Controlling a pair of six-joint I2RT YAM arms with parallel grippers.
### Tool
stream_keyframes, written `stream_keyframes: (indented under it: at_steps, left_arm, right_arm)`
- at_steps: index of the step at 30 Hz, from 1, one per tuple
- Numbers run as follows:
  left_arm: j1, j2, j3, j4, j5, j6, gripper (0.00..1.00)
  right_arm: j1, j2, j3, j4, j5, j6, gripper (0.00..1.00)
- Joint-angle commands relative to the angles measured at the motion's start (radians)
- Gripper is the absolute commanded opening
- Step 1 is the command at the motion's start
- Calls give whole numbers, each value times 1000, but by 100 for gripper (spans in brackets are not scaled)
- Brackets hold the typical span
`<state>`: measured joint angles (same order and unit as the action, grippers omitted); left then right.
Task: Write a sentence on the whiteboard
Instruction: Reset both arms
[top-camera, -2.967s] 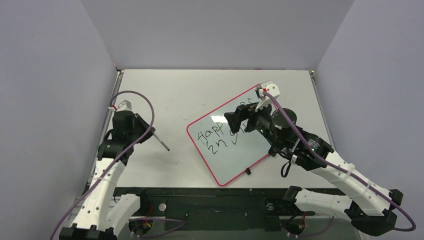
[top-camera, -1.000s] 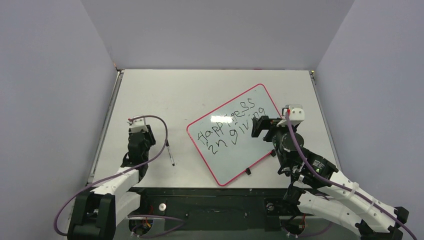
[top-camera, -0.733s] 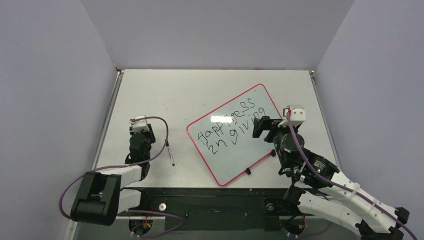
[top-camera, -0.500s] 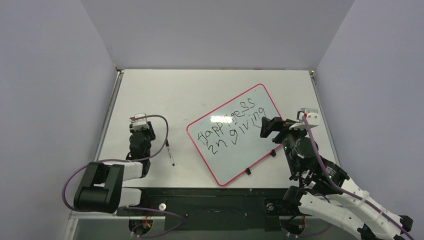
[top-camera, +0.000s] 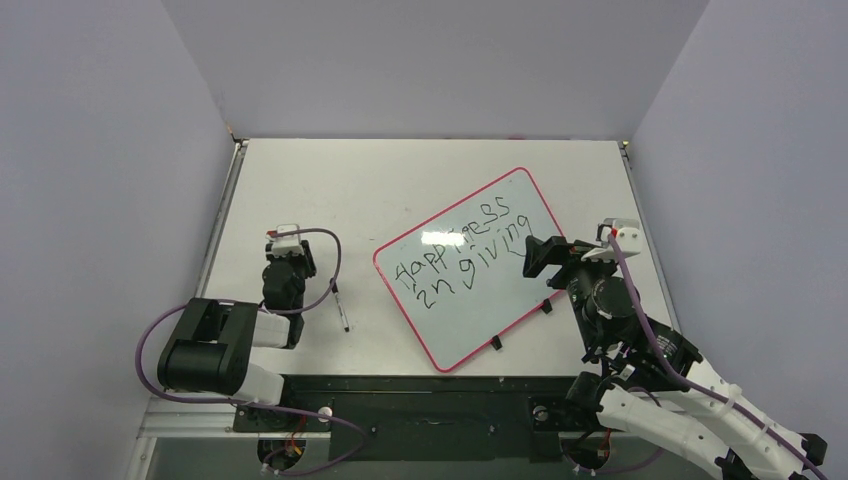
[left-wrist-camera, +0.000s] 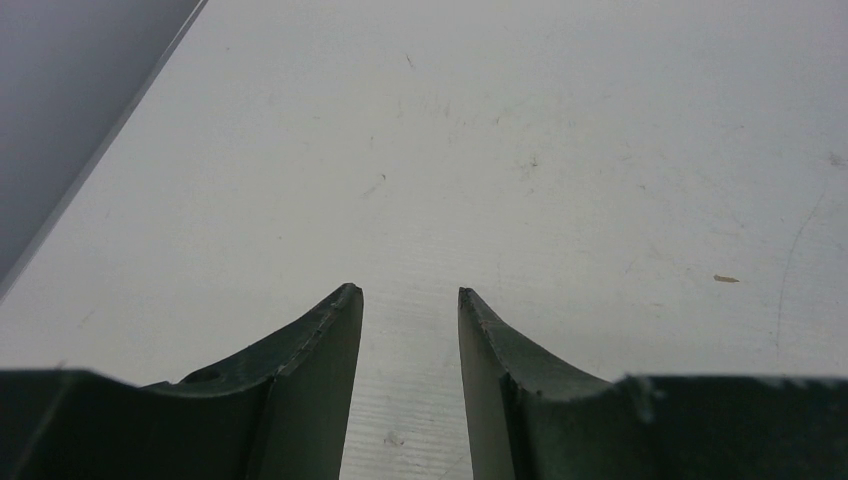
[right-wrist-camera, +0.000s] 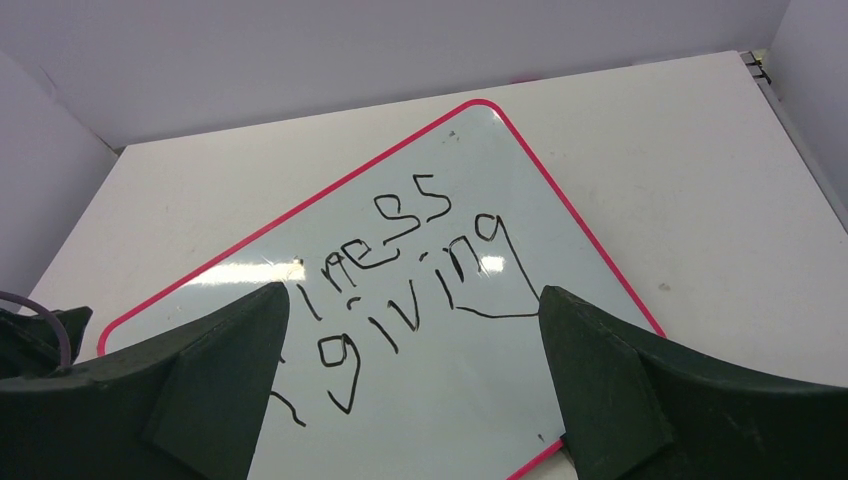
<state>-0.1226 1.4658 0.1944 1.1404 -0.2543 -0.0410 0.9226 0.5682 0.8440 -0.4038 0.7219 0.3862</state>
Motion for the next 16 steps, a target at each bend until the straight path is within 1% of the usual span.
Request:
stream_keyframes:
  at_steps: [1,4,11,15,16]
  left_arm:
    - [9,0,30,18,1,-9,38]
    - [13,-1,35,6,4,-12,40]
    - [27,0,46,-19,32,-19,42]
    - [28,0,47,-19,35,-19,46]
    - [28,-2,46,-18,35,-19,49]
  right_arm:
    - [-6,-6,23,7,-10,4,91]
    - [-6,-8,26,5,-18,8,91]
    - [-5,-13,31,3,-13,14,91]
    - [-6,-14,39,-13,-17,19,91]
    - [-5,-19,40,-15,-18,21,91]
